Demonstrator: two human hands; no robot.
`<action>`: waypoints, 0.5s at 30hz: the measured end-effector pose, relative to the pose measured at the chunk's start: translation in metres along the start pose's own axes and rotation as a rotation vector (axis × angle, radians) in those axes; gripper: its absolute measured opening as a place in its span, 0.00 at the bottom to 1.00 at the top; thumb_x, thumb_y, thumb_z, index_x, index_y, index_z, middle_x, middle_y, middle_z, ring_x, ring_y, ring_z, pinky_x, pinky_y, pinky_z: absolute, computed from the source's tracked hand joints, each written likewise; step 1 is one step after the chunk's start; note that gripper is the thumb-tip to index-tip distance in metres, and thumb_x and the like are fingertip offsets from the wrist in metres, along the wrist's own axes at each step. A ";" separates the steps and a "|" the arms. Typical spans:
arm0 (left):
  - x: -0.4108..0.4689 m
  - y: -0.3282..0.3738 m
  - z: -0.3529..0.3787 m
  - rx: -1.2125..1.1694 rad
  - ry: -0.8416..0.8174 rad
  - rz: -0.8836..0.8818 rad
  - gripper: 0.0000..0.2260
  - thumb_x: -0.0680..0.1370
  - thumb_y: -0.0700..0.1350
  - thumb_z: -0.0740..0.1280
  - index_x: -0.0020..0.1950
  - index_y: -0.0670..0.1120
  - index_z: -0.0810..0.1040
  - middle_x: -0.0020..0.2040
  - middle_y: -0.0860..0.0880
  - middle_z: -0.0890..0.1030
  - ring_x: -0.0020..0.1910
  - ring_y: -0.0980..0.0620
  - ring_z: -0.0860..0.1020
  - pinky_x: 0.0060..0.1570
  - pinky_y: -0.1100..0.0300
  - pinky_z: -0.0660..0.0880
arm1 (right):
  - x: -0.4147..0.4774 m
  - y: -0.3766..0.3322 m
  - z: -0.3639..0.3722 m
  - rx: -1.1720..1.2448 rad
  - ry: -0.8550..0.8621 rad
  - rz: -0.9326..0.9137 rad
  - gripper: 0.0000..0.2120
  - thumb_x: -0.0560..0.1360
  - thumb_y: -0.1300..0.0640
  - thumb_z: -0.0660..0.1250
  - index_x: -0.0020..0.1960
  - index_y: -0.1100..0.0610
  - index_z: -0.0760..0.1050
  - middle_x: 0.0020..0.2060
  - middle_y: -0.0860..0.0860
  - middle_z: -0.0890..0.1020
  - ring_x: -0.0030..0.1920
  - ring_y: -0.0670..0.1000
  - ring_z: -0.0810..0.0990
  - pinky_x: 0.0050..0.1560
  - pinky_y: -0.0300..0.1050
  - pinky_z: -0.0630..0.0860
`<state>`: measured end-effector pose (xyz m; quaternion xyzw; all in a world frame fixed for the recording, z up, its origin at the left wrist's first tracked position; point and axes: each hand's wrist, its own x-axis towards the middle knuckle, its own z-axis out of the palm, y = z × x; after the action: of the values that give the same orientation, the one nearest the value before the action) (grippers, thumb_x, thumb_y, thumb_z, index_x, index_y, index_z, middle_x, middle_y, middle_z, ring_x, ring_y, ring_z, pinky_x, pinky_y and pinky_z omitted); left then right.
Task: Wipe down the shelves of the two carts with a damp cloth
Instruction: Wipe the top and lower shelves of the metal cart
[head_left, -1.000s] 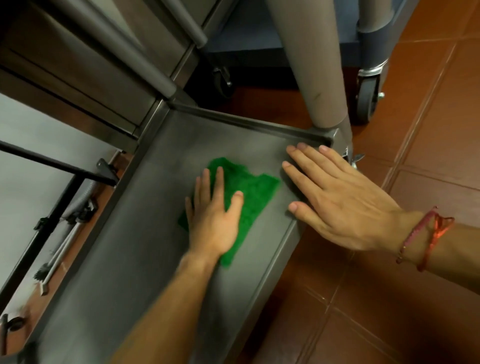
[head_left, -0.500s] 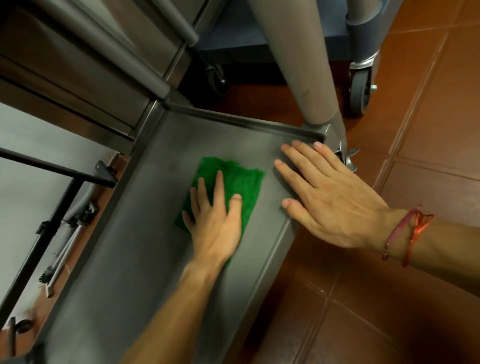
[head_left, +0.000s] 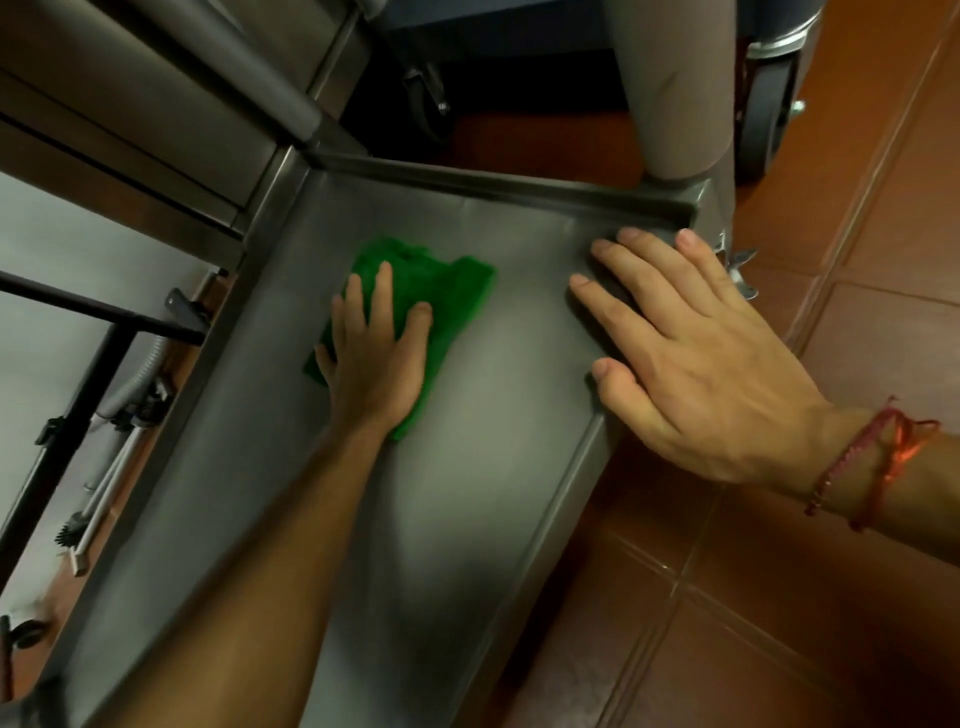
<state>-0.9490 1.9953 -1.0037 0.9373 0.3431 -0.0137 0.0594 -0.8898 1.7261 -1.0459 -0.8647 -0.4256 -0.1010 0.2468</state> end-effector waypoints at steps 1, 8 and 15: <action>0.011 -0.005 -0.002 -0.006 0.006 -0.007 0.29 0.80 0.61 0.52 0.80 0.58 0.51 0.82 0.50 0.50 0.80 0.47 0.47 0.75 0.37 0.46 | 0.000 0.000 0.001 -0.002 0.006 0.000 0.30 0.82 0.46 0.50 0.76 0.63 0.65 0.75 0.64 0.66 0.78 0.62 0.59 0.79 0.60 0.49; 0.047 -0.018 -0.007 -0.019 0.044 -0.080 0.28 0.82 0.60 0.52 0.81 0.56 0.52 0.81 0.47 0.52 0.79 0.44 0.51 0.73 0.33 0.48 | 0.000 -0.002 0.004 0.000 0.014 0.008 0.29 0.81 0.47 0.50 0.75 0.63 0.66 0.73 0.65 0.67 0.76 0.64 0.61 0.79 0.61 0.49; 0.007 0.002 -0.001 -0.034 0.024 -0.090 0.26 0.83 0.58 0.52 0.80 0.59 0.49 0.82 0.50 0.49 0.80 0.47 0.46 0.74 0.35 0.43 | 0.001 -0.003 0.005 0.014 0.027 0.018 0.29 0.80 0.48 0.51 0.74 0.64 0.67 0.72 0.66 0.68 0.75 0.65 0.62 0.78 0.62 0.49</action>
<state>-0.9427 1.9981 -1.0033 0.9199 0.3857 0.0009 0.0707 -0.8916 1.7311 -1.0486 -0.8654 -0.4150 -0.1075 0.2594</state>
